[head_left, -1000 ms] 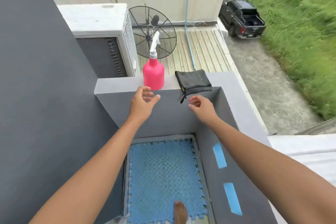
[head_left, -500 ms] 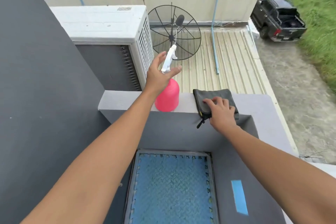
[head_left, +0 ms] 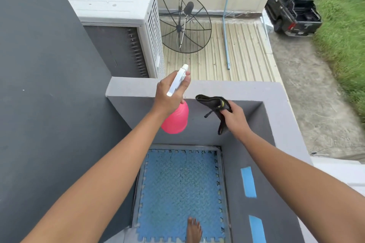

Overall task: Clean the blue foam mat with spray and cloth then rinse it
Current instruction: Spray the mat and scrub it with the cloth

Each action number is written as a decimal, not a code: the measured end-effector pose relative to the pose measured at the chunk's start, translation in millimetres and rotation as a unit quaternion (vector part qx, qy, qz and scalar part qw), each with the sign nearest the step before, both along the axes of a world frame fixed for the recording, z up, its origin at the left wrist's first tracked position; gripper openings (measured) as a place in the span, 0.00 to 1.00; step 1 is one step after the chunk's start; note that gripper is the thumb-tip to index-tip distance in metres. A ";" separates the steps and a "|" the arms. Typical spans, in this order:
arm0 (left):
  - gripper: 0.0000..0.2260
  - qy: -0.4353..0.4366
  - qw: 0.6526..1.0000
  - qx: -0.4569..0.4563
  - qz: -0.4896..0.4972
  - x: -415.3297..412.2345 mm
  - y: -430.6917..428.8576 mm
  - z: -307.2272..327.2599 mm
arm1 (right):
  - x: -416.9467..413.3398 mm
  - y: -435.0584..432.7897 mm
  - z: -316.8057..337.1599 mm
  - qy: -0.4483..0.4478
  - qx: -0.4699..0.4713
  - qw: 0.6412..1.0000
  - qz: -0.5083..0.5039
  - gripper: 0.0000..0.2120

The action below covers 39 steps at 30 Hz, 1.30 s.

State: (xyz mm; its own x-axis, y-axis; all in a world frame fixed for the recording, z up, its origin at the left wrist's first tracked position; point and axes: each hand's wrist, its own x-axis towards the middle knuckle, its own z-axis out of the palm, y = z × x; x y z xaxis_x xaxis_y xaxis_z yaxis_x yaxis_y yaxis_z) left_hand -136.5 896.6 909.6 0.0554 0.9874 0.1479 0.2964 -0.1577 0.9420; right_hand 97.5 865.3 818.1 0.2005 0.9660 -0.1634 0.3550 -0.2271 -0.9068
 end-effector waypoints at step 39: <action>0.17 0.190 0.904 -0.354 0.145 -233.2 -446.6 -786.6 | -169.7 -215.7 -698.0 0.010 -0.179 0.980 0.090 0.08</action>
State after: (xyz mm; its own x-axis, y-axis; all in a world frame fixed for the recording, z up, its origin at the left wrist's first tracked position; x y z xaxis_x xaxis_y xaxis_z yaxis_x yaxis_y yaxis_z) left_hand -369.6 450.1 123.0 -0.3065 0.8085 -0.5024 0.5524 0.5809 0.5978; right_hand -72.1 649.6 120.1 0.0254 0.8650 -0.5012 0.4018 -0.4679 -0.7872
